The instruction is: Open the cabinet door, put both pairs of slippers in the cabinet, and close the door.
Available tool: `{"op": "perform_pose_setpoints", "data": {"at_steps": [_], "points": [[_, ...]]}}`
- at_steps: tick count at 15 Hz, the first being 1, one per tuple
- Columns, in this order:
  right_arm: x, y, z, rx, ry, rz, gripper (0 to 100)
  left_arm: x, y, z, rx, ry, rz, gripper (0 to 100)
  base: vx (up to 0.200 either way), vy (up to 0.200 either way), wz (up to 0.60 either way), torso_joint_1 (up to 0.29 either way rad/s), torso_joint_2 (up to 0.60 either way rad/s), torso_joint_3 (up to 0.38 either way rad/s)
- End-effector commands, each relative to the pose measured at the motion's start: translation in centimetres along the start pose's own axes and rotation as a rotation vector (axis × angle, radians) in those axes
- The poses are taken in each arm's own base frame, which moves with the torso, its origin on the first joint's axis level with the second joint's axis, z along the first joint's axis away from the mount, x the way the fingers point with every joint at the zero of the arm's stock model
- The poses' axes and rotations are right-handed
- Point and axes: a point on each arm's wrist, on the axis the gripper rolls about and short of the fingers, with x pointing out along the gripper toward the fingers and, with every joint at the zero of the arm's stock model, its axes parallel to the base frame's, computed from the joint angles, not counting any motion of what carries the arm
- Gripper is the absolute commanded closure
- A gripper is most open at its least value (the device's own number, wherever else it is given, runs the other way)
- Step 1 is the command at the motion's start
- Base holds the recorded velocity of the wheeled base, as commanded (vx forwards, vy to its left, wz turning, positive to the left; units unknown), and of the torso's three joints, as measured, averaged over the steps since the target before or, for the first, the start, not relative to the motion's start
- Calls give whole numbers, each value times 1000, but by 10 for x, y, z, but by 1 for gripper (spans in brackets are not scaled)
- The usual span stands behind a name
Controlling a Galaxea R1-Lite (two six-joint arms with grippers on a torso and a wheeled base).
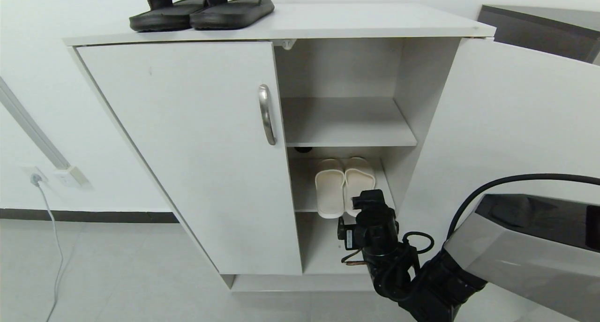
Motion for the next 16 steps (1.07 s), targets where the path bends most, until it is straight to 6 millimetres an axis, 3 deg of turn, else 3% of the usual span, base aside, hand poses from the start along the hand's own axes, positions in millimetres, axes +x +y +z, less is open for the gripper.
{"op": "perform_pose_setpoints", "data": {"at_steps": [1,16], "points": [[0,0,0,-1,1,1,0,0,0,0,1,1,2,100,0,0,0,0,0,0],[-11,1,-7,-16,-12,21,0,0,0,0,4,3,-5,100,0,0,0,0,0,0]]}}
